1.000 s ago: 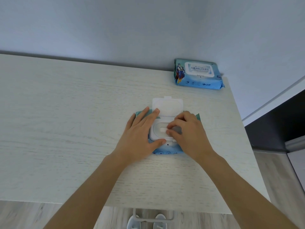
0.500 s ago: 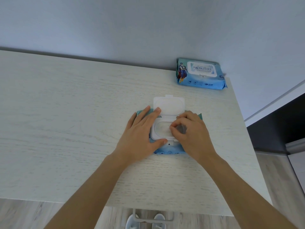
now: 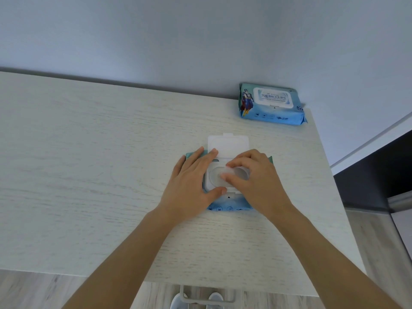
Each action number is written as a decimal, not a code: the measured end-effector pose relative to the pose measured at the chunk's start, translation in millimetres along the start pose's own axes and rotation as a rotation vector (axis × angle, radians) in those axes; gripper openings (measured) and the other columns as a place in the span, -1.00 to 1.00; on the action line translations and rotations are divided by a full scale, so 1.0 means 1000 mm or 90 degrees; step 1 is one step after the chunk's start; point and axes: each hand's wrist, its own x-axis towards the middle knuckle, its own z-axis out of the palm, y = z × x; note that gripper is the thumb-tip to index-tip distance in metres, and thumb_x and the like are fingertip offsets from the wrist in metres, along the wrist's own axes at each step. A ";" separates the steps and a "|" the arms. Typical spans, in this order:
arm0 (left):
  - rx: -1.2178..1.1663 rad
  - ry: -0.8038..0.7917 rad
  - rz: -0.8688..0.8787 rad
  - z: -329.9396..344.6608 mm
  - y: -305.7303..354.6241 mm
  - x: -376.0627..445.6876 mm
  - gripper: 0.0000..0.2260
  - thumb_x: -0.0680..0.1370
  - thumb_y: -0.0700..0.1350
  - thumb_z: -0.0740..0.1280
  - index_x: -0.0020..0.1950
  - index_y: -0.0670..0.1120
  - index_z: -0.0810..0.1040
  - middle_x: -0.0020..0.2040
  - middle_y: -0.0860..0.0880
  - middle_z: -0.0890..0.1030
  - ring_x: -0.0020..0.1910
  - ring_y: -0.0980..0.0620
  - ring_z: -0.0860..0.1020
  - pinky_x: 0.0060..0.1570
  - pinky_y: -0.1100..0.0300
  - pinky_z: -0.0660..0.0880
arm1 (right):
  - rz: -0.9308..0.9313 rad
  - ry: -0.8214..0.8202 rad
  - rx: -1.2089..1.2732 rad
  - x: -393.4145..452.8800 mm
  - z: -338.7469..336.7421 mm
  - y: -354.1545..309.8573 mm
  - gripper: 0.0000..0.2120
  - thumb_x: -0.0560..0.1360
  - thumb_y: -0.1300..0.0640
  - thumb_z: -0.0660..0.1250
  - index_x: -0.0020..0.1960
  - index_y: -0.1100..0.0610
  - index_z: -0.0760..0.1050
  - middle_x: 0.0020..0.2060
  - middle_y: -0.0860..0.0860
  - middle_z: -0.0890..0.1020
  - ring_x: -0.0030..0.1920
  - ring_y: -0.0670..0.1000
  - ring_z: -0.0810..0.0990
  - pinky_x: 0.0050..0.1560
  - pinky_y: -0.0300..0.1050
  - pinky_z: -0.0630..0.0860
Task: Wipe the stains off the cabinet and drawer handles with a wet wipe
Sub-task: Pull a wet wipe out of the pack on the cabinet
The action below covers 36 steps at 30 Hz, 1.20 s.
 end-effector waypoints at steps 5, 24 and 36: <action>0.003 -0.001 0.003 0.000 -0.001 -0.001 -0.26 0.46 0.23 0.33 0.54 0.06 0.11 0.52 0.14 0.18 0.51 0.19 -0.02 0.50 0.12 -0.13 | 0.028 0.034 0.034 0.000 0.001 -0.006 -0.93 0.43 0.10 0.43 -0.13 0.09 0.61 -0.15 -0.16 0.46 -0.06 -0.15 0.41 0.12 -0.13 0.42; 0.005 0.006 -0.014 0.002 -0.003 0.000 -0.25 0.44 0.26 0.35 0.53 0.06 0.14 0.52 0.09 0.19 0.51 0.19 0.02 0.50 0.16 -0.14 | -0.004 0.092 -0.012 0.005 -0.017 -0.018 -0.85 0.42 0.06 0.43 -0.27 -0.11 0.50 -0.20 -0.29 0.41 -0.04 -0.26 0.25 0.13 -0.21 0.01; -0.003 0.012 -0.019 0.002 -0.002 0.001 -0.27 0.43 0.25 0.37 0.51 0.05 0.19 0.50 0.09 0.24 0.51 0.17 0.05 0.51 0.14 -0.09 | -0.002 0.102 -0.009 0.003 -0.020 -0.020 -0.79 0.45 0.09 0.39 -0.27 -0.16 0.46 -0.20 -0.31 0.39 -0.04 -0.36 0.29 0.19 -0.16 0.01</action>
